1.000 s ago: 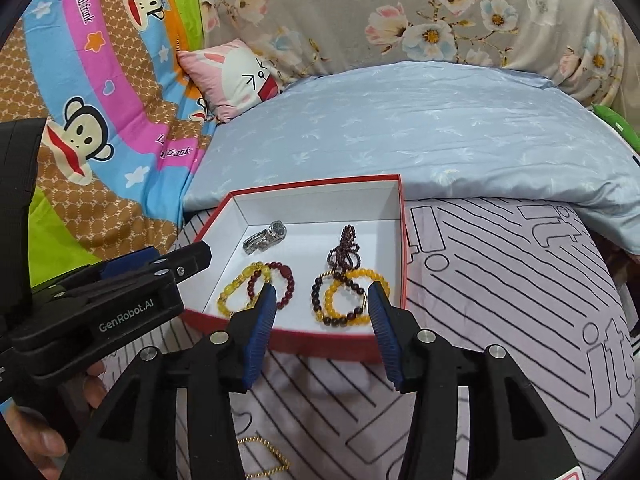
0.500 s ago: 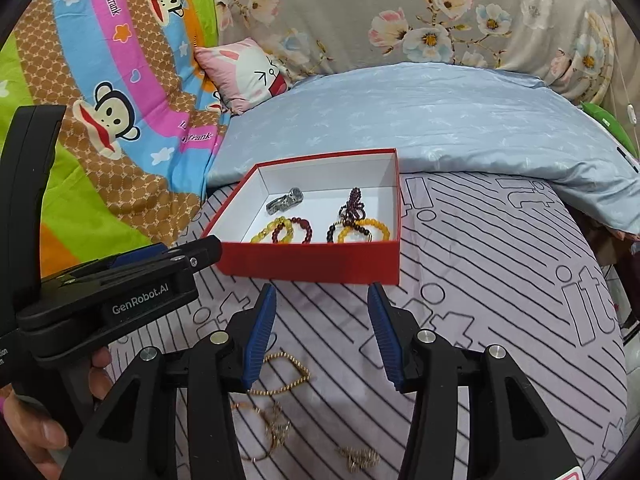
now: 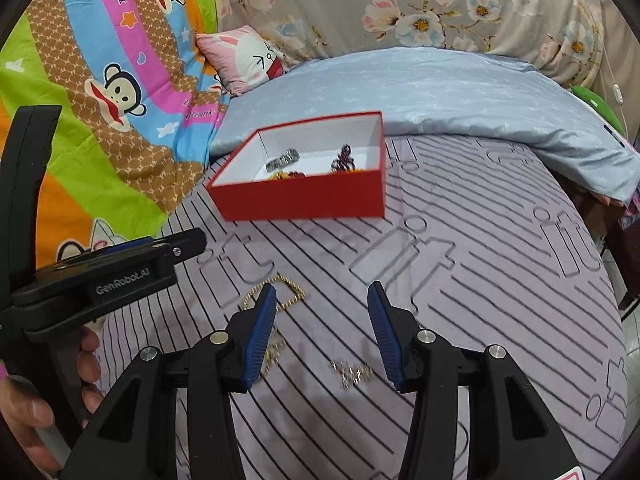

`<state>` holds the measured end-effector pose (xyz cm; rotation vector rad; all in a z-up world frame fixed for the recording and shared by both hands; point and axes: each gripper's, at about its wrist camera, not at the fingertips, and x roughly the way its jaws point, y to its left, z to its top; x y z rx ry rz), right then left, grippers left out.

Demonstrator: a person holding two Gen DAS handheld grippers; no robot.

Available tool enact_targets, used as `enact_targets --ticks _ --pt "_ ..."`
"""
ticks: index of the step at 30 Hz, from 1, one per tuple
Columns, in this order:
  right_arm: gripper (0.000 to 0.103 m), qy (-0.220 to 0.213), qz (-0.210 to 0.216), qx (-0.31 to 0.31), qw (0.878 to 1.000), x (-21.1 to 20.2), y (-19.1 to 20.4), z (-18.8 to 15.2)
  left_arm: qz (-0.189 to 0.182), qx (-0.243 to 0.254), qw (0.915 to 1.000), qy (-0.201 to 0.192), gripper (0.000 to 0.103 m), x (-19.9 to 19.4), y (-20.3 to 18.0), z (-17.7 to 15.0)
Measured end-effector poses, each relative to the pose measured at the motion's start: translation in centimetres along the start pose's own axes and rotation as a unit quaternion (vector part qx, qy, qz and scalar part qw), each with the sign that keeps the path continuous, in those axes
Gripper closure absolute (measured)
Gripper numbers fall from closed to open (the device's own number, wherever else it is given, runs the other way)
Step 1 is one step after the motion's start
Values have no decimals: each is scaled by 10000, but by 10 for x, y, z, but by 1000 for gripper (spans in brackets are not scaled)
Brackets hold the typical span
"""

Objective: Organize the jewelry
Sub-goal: 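Move both tools back from the box toward the gold bangle and silver pendant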

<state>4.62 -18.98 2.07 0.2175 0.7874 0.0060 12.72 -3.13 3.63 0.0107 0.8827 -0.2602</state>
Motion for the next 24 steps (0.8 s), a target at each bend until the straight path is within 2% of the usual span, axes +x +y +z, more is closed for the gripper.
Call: enact_targets --ticks 13,24 --pt "57 584 -80 153 9981 12 -16 -59 91 -134 9979 624 39 14 19 -69" --pt "59 644 -95 64 9979 29 -9 -60 78 -115 9960 877 39 17 23 -98"
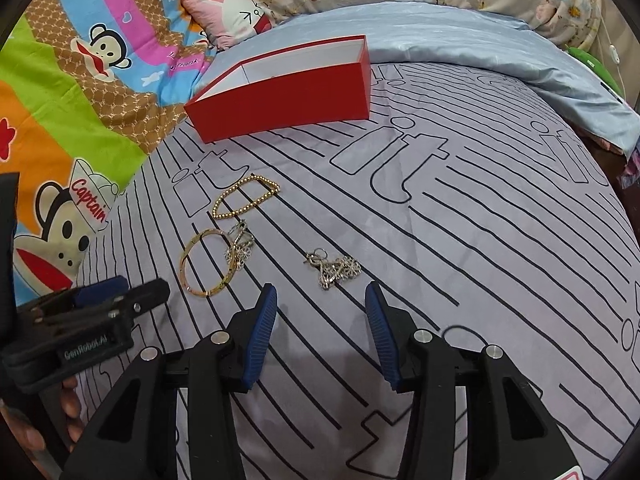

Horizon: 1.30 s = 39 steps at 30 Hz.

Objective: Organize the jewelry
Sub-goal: 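Move both tools back from the box toward the gold bangle and silver pendant, then grasp the gold bangle with the left tool while the right tool grasps the silver pendant chain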

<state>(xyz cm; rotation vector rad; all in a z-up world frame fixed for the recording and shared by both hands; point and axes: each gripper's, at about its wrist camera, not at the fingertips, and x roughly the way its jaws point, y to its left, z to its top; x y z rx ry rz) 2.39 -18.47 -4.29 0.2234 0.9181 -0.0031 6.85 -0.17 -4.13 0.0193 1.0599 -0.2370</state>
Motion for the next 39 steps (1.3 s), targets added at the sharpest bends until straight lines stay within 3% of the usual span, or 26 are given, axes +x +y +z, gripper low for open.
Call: enact_targets --ticks 8,14,19,23,25,38,39 --pt "65 7 -50 -205 9998 16 8 12 -16 32 10000 26 39 0 -2 -3" --pt "78 66 -74 -284 9995 24 9 14 -28 20 10000 58 39 2 -2 -2" --pt "95 80 -104 -217 9997 23 2 13 -47 11 10000 79 39 4 -3 -1" --pt "97 82 -84 -195 9997 21 -1 10 -75 4 9999 99 39 7 -4 0" --pt "103 95 -64 -179 9998 19 -1 9 -85 -7 9999 108 39 8 -5 0" --pt "103 113 9 18 9999 9 -10 0 -347 155 9993 47 39 8 -23 7" --pt "103 110 14 34 9999 8 -10 0 -357 205 9991 36 35 8 -27 7"
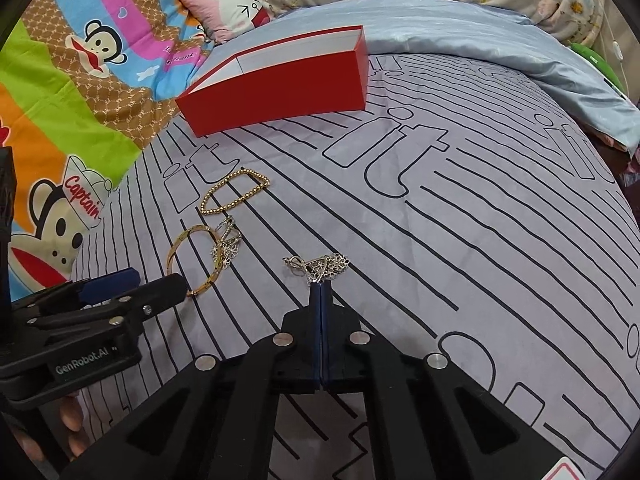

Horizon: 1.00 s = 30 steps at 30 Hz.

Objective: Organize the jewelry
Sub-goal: 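Grasp the gold bangle with the left tool while the right tool grasps the silver pendant chain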

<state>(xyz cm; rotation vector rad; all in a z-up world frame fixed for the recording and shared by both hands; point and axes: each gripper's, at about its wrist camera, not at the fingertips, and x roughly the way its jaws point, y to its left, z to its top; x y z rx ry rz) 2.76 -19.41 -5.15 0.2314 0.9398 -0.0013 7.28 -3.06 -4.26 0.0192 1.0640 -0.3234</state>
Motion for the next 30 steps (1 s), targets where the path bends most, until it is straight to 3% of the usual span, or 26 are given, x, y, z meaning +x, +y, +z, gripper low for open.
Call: enact_targets --ticks 2,11,14,17,20,22,30 --pt "103 11 24 48 10000 -1 -2 0 26 120 9999 12 26 3 -7 0" --pt "101 17 58 113 9999 -3 -3 1 217 379 9990 -73 18 21 -23 3" --pt "97 11 57 108 9999 -3 -3 2 339 423 9983 -200 24 22 -25 2" --pt "96 21 51 103 9999 -2 -3 4 297 528 9978 -285 46 18 -26 2" --pt "87 32 48 117 9999 0 -3 5 180 527 9981 -259 47 16 -23 2" --pt "73 17 24 76 10000 1 -2 6 132 523 9982 -257 47 15 -23 2" --pt "71 -19 -3 -106 9999 8 9 13 -2 321 9990 -318 47 -3 -16 2"
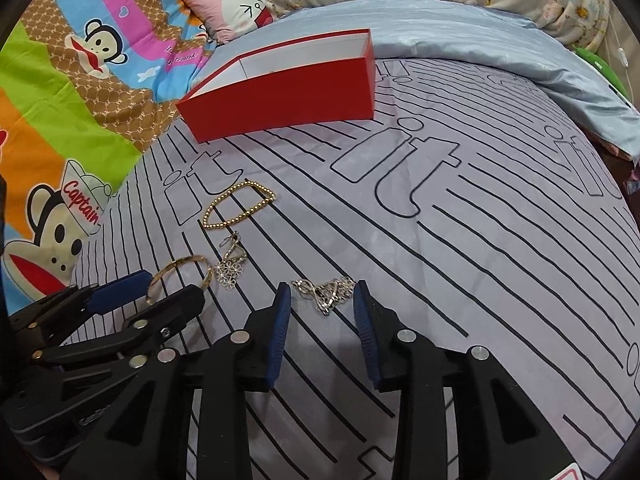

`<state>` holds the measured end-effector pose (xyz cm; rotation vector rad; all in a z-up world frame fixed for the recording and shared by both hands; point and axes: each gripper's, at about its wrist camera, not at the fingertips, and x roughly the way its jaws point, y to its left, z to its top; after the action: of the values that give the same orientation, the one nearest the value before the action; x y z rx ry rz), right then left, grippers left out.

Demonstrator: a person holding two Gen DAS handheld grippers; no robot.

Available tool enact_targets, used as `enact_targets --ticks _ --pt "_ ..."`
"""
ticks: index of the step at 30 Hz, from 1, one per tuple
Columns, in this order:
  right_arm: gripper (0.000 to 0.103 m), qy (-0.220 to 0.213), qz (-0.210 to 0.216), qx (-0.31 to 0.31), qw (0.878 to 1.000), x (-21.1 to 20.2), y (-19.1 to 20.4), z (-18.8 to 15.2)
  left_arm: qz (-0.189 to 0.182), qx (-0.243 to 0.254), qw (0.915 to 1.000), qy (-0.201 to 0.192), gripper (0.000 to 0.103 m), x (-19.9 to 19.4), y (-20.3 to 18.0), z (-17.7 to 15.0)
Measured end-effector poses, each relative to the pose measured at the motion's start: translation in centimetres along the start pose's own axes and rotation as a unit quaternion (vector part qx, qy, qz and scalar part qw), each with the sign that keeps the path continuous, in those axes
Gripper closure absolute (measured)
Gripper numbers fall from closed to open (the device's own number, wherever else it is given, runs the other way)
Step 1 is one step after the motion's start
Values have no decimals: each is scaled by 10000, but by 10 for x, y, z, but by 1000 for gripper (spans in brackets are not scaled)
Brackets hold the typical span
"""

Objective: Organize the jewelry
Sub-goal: 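Grasp the gold bangle with the left tool while the right tool grasps the silver pendant chain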

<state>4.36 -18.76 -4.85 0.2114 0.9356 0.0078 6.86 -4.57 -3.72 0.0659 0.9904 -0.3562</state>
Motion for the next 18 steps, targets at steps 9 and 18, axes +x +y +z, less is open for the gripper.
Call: enact_targets --ticks 9,18 --pt "74 -28 45 -316 9995 7 16 6 -15 -160 9999 -5 47 -10 13 -2" --pt "102 42 -74 -291 9995 12 9 5 -43 -145 9999 46 47 -9 12 -4"
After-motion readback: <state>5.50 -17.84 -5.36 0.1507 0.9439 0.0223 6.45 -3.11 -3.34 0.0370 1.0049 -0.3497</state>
